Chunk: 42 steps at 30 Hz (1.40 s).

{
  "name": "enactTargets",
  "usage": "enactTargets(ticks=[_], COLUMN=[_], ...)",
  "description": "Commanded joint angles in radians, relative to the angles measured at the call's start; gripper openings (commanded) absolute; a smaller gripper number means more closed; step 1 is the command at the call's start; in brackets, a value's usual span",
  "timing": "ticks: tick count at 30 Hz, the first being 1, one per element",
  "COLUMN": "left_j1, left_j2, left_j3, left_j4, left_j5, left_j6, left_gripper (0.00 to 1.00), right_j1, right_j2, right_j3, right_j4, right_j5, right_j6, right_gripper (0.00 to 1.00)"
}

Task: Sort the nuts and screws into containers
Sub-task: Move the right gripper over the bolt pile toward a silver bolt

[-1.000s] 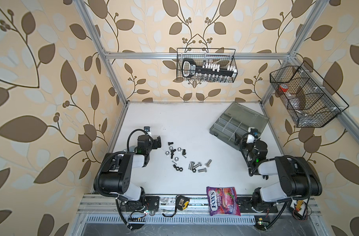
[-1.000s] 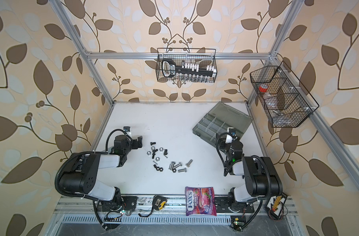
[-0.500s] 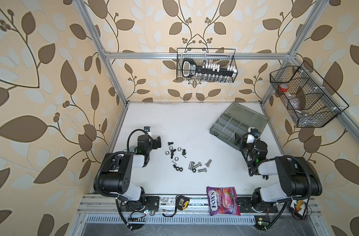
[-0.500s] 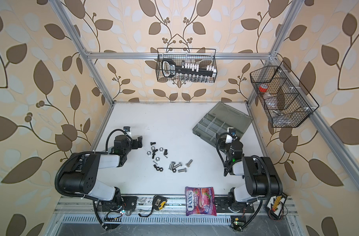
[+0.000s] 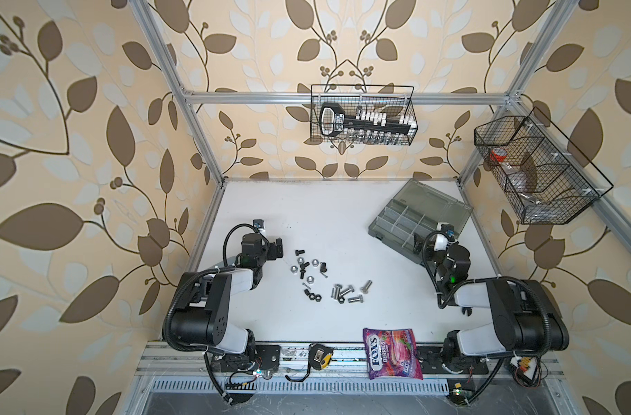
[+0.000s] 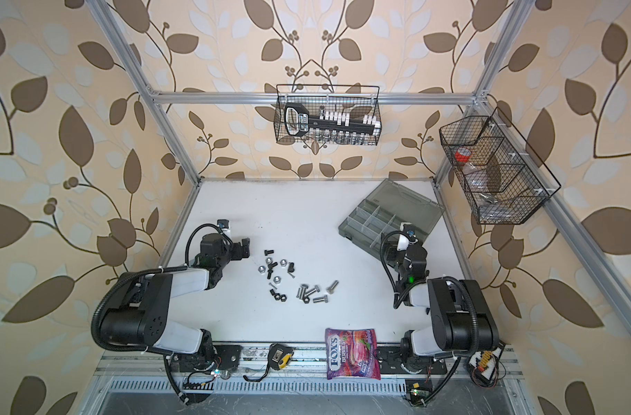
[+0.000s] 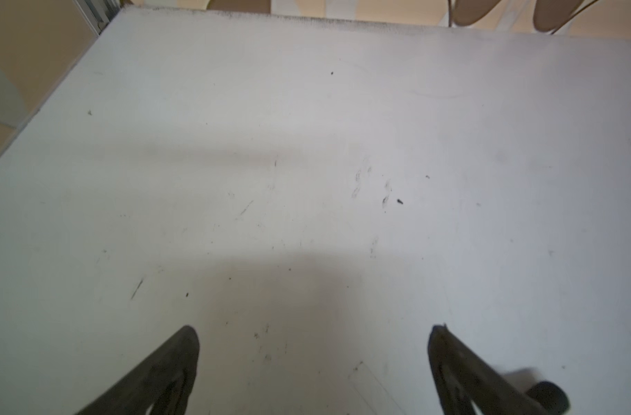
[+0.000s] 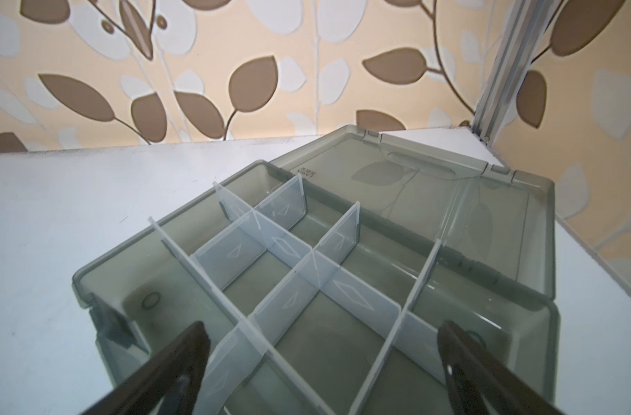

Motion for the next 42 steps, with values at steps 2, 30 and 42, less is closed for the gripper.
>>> enactTargets(ticks=[2, 30, 42], left_j1=[0.009, -0.047, -0.046], left_j2=[-0.147, -0.439, -0.466], left_j3=[0.001, 0.036, 0.015], left_j4=[-0.053, -0.363, -0.381], left_j5=[-0.069, 0.039, 0.057], left_j6=[-0.027, -0.500, -0.515], left_gripper=[0.99, 0.99, 0.99], right_j1=[0.003, 0.707, 0.857], right_j2=[-0.080, -0.196, 0.014], right_j3=[0.052, 0.432, 0.518], right_j4=[-0.132, -1.484, -1.472], right_j5=[0.088, 0.274, 0.171], right_j6=[0.037, 0.766, 0.797], right_gripper=[1.00, 0.96, 0.69])
